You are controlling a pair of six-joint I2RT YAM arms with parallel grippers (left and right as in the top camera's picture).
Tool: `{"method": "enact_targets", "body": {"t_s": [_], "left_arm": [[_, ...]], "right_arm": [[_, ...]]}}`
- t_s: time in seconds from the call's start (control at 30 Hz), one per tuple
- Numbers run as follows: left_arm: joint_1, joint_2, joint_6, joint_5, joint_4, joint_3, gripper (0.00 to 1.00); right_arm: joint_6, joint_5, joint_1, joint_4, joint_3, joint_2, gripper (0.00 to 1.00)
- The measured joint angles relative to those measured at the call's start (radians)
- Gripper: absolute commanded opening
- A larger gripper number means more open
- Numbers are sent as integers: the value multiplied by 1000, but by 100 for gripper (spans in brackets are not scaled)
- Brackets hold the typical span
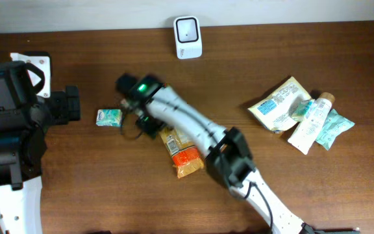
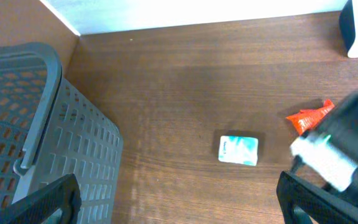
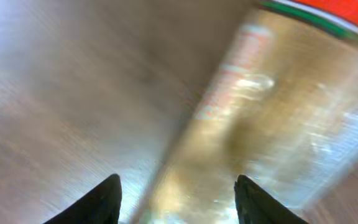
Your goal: Scan the item barcode
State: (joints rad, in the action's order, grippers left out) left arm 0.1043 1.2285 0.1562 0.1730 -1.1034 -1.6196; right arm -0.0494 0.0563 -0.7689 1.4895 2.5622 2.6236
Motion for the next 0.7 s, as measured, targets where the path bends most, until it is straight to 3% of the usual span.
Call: {"method": "enact_targets", "body": {"t_s": [0.2, 0.43, 0.5, 0.53, 0.57, 0.6, 0.7], "left_arm": [[0, 0, 0, 0, 0, 0, 99], [0, 0, 0, 0, 0, 0, 99], [0, 0, 0, 0, 0, 0, 99], [0, 0, 0, 0, 0, 0, 99], [0, 0, 0, 0, 0, 0, 99], [0, 0, 0, 0, 0, 0, 99], [0, 0, 0, 0, 0, 0, 99]], "right_arm": [[-4, 348, 288, 2, -30, 0, 63], [-146, 640, 317, -33, -275, 0, 62], [-160, 660, 317, -35, -282, 0, 47], [-165, 660, 317, -36, -283, 0, 34], [-164, 659, 317, -39, -287, 0, 9], [-161, 658, 317, -40, -288, 0, 4], [-163, 680, 316, -41, -288, -5, 4]]}}
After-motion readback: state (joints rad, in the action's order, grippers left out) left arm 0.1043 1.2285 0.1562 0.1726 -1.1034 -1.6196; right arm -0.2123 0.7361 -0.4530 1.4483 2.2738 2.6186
